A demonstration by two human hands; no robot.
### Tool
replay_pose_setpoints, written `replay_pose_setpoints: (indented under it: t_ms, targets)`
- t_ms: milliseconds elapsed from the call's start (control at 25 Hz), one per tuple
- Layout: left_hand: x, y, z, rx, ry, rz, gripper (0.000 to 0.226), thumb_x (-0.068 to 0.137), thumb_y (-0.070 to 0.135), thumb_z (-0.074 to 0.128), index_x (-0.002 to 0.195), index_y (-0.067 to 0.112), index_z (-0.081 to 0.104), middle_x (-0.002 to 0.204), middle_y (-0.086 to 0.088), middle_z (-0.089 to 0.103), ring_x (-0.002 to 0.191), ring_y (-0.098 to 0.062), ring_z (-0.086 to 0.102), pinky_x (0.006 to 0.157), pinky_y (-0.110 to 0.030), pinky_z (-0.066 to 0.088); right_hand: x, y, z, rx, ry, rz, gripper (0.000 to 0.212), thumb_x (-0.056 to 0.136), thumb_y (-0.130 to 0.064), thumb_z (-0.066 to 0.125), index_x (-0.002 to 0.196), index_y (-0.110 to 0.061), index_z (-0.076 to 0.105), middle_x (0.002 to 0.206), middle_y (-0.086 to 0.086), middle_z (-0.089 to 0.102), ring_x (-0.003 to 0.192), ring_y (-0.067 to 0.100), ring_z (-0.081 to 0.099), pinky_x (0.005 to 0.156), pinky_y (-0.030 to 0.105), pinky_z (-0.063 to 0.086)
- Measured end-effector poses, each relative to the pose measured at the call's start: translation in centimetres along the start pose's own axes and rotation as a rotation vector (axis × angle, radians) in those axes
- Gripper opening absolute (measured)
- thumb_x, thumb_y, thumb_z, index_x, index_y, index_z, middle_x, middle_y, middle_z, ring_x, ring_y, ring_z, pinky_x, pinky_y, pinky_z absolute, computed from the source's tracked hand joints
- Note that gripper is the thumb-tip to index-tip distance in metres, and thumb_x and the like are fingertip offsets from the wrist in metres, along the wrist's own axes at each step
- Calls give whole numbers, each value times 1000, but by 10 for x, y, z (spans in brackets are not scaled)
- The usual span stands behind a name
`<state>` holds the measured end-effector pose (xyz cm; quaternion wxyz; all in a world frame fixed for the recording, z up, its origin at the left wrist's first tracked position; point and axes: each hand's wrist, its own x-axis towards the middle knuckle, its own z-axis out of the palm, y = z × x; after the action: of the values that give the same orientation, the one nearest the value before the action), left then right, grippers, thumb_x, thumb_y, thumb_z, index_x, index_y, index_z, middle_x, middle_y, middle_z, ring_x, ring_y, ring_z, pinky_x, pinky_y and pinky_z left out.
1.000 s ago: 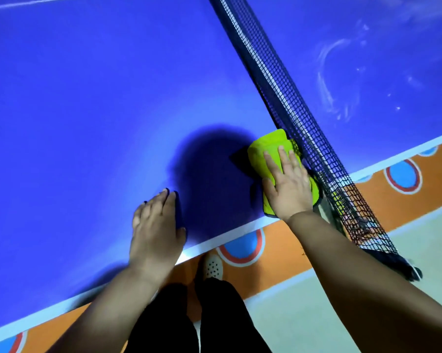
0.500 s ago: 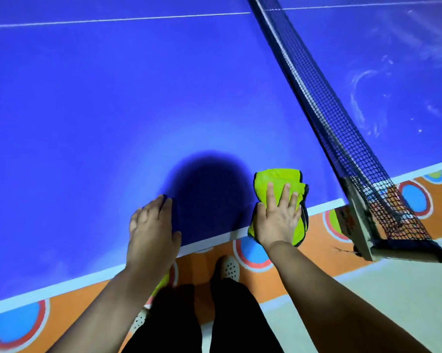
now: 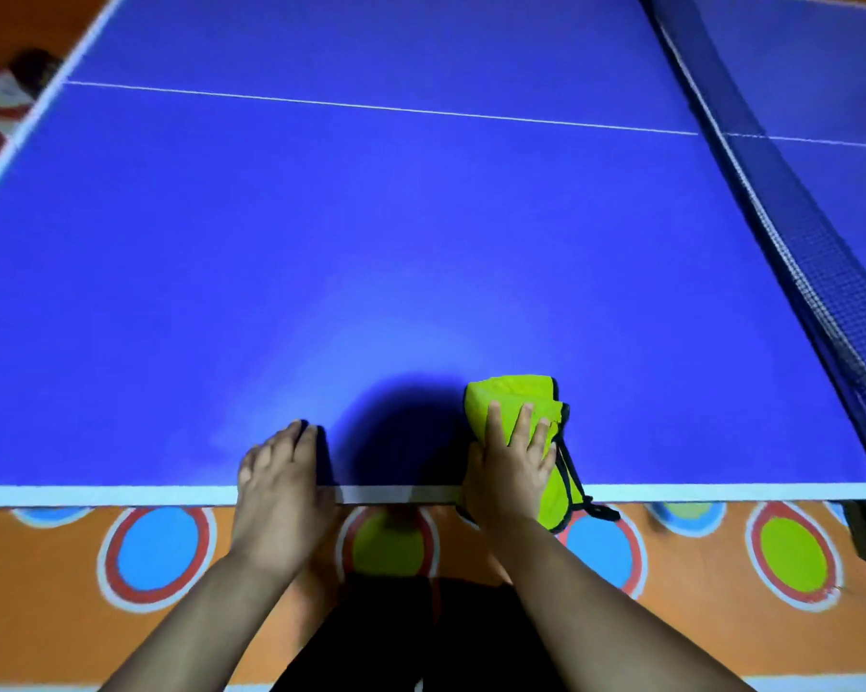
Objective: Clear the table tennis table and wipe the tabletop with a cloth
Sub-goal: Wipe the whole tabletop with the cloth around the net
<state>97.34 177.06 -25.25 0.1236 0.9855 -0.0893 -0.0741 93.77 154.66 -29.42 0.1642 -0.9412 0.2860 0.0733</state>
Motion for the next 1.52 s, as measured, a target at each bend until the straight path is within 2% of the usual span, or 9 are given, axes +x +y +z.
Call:
replay_pose_setpoints:
  t_ms: [160, 360, 480, 560, 880, 1000, 1080, 1240, 1520]
  targets:
    - [-11, -42, -16, -6, -41, -57, 57, 64, 13, 75, 118, 5, 60, 125, -17, 57, 108, -40, 55, 93, -49, 41, -17, -67, 17, -66, -160, -146, 58, 79, -39, 37, 127, -22, 62, 139, 20, 50, 123, 48, 49, 90, 63, 43]
    - [1, -50, -30, -38, -76, -29, 68, 54, 11, 82, 118, 7, 60, 124, -16, 58, 107, -39, 55, 92, -49, 43, -9, -70, -4, -241, -327, -311, 90, 67, -59, -11, 151, -40, 16, 162, -1, 1, 147, 29, 6, 113, 45, 17]
    - [19, -47, -38, -15, -8, 64, 78, 33, 14, 88, 105, 10, 60, 107, -13, 64, 98, -30, 54, 80, -46, 51, -2, -66, -9, -294, -271, -291, 69, 77, -61, 16, 127, -39, 58, 143, 4, 48, 122, 32, 46, 86, 48, 45]
    - [30, -50, -46, 9, 31, 97, 76, 36, 20, 87, 107, 10, 62, 109, -13, 65, 99, -29, 57, 84, -44, 49, -1, -69, -6, -302, -281, -260, 53, 76, -57, 34, 112, -38, 68, 121, 4, 64, 105, 31, 52, 71, 45, 51]
    - [55, -96, -61, 164, 7, 39, 62, 55, 37, 55, 108, 6, 66, 108, -15, 67, 95, -31, 65, 82, -45, 51, 5, -70, 11, -274, -141, -321, 54, 84, -54, 37, 129, -32, 56, 134, 12, 54, 132, 40, 31, 104, 59, 14]
    - [71, -103, -64, 116, 2, 137, 68, 47, 36, 67, 110, 10, 61, 107, -13, 66, 94, -29, 65, 81, -45, 52, 2, -78, 16, -237, -120, -247, 56, 96, -59, 16, 138, -34, 43, 144, 13, 46, 135, 39, 28, 105, 59, 19]
    - [86, -119, -66, 145, -45, 193, 75, 42, 30, 82, 111, 5, 64, 109, -16, 66, 94, -33, 65, 81, -48, 52, -2, -94, 25, -177, -106, -126, 59, 92, -58, 23, 143, -32, 40, 148, 14, 42, 137, 40, 29, 107, 59, 26]
    - [107, -175, -67, 253, -123, 305, 88, 27, 31, 90, 105, -2, 69, 107, -21, 67, 89, -35, 67, 72, -46, 55, -18, -135, 45, -117, -14, 128, 67, 87, -62, 11, 149, -39, 2, 162, 5, 1, 148, 31, -4, 116, 47, -4]
    - [132, -334, -87, 224, -151, 379, 92, 25, 24, 93, 109, -3, 66, 111, -23, 64, 95, -39, 65, 76, -52, 52, -65, -268, 95, -73, 48, 294, 62, 97, -54, 21, 151, -39, -6, 161, 4, -12, 147, 26, -14, 117, 46, -5]
